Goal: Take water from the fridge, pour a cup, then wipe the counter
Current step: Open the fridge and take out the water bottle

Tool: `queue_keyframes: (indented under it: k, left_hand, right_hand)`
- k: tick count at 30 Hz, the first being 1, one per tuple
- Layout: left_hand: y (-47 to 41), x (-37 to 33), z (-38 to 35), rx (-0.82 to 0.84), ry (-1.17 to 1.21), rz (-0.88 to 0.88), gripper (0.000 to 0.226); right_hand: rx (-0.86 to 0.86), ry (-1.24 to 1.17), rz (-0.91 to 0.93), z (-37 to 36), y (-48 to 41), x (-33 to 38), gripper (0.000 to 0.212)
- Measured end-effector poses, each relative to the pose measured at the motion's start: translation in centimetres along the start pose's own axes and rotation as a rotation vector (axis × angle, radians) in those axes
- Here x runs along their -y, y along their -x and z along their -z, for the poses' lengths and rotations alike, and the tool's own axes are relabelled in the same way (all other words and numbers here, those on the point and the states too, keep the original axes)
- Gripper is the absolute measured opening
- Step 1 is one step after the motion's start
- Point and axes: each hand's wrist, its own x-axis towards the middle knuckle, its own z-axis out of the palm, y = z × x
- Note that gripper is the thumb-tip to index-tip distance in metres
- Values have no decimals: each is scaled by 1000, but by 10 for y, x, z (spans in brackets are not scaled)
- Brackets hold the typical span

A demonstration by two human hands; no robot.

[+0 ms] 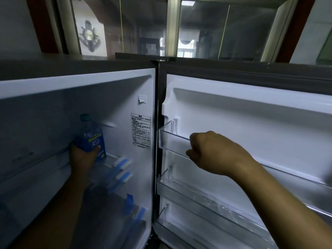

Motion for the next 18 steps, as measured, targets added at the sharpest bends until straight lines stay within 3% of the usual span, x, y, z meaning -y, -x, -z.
queue_keyframes:
  k: [8,14,18]
  left_hand:
    - [23,-9,0,-32,99,58,68]
    - [67,-14,1,51,155,58,71]
    - [104,-35,5,111,134,6,72]
  right_hand:
    - [-44,-18,-20,-4,1,-4,26]
    - [-153,-41,4,-3,15,-8,14]
    - [-191,26,-58,4,48,-32,19]
